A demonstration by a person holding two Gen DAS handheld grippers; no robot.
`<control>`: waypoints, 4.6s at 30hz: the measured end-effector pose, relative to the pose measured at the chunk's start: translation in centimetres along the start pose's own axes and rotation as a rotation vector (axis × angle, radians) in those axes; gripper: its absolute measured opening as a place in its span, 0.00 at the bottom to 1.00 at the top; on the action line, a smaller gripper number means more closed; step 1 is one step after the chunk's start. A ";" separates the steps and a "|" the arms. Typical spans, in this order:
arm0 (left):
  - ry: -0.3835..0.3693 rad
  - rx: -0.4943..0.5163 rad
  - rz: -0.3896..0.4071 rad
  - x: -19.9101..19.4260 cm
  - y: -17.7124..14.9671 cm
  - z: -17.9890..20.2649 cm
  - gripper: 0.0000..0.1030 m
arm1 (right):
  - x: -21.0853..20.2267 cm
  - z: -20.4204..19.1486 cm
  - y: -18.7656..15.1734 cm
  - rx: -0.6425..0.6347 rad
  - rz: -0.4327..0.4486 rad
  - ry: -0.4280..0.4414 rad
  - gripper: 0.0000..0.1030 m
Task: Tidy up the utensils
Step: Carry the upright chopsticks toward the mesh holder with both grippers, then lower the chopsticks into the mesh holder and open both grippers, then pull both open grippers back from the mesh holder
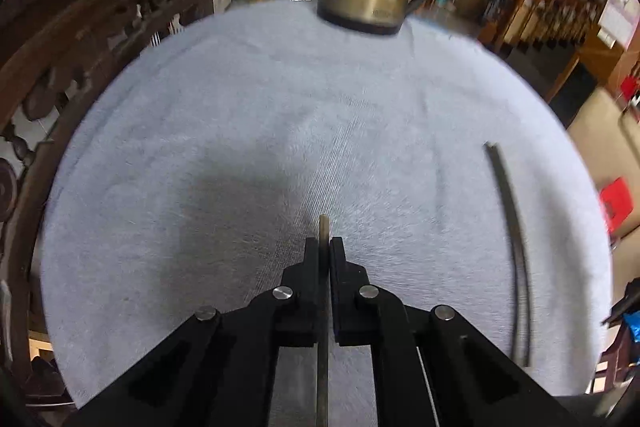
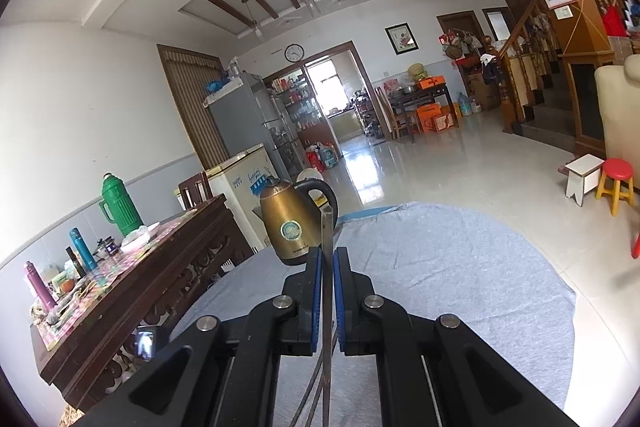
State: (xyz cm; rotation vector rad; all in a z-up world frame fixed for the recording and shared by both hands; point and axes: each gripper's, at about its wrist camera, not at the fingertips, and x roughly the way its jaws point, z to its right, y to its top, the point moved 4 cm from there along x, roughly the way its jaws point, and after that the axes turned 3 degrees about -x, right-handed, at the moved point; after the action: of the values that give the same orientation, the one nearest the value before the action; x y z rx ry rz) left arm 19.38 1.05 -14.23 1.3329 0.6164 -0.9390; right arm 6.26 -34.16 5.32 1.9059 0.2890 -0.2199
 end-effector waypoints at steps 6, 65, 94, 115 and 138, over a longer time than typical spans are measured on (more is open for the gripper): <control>-0.036 0.024 0.164 -7.5 0.6 1.2 0.05 | -2.3 -0.9 1.1 -0.003 0.064 0.006 0.06; -0.278 0.272 0.619 -32.4 -3.0 13.7 0.04 | -7.2 -11.3 -3.8 -0.157 0.062 0.135 0.07; -0.229 0.176 0.364 -25.3 -7.5 10.9 0.58 | -7.4 -8.4 -7.9 -0.100 -0.075 0.118 0.23; -0.040 0.174 0.431 -29.1 -11.0 10.8 0.80 | -14.9 -11.7 -5.3 -0.309 0.006 -0.216 0.60; 0.049 0.218 0.516 -34.3 -13.8 10.8 0.82 | -20.3 -14.1 -4.1 -0.332 0.053 -0.295 0.65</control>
State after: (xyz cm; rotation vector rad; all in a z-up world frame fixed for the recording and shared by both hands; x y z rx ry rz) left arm -11.41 -1.86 8.71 1.6118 0.1866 -0.5609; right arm -14.19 -21.42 12.37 1.5264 0.0696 -0.3887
